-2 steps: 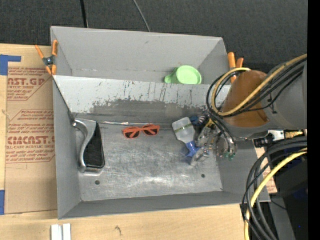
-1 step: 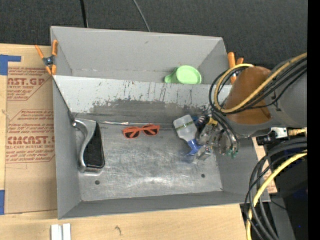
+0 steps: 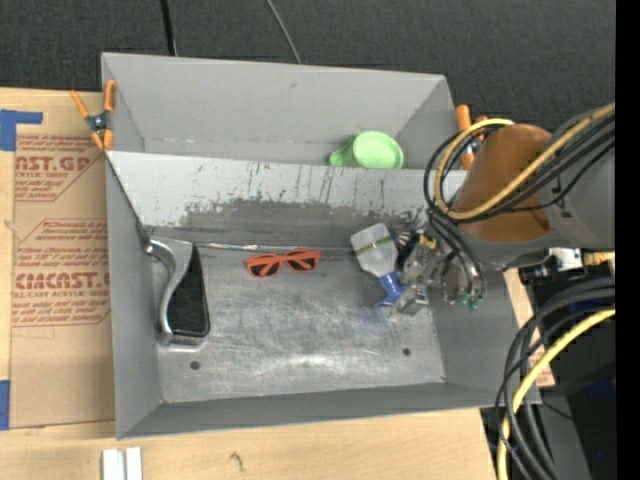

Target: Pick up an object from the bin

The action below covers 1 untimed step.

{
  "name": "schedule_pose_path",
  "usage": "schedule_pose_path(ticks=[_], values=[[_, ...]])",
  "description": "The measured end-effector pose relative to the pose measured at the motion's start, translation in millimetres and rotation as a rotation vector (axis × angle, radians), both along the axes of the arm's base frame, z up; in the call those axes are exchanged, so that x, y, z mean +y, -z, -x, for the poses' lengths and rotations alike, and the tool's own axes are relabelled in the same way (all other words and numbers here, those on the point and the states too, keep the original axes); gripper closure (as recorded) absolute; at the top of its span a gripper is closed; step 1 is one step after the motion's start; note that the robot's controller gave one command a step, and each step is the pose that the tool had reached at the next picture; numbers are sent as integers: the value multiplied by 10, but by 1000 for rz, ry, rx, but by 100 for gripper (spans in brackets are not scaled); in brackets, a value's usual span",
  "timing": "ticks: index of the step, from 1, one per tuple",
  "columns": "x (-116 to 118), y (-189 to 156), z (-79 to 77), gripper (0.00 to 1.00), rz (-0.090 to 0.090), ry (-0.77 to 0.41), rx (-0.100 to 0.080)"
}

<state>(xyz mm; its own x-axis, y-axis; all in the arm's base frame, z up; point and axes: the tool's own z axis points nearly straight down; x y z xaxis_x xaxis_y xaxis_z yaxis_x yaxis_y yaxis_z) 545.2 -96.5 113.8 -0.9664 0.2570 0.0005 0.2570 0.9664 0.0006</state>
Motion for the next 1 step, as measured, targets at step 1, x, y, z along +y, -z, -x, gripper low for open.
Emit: schedule_pose_path(ticks=[1], values=[[0,-101,-12,100,1,0,-4]])
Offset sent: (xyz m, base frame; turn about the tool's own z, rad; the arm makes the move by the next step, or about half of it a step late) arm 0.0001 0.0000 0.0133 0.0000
